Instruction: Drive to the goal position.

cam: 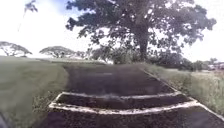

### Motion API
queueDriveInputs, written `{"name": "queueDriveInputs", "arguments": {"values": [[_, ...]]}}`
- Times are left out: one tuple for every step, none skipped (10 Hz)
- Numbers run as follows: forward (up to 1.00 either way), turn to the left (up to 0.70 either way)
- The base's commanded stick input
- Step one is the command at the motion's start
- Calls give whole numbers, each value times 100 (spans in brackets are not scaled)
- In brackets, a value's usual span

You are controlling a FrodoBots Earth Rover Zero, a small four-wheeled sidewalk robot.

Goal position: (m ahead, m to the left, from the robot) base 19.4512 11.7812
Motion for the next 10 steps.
{"name": "queueDriveInputs", "arguments": {"values": [[50,0],[50,0],[50,0],[50,0],[50,0],[50,0],[50,0],[50,0],[50,0],[50,0]]}}
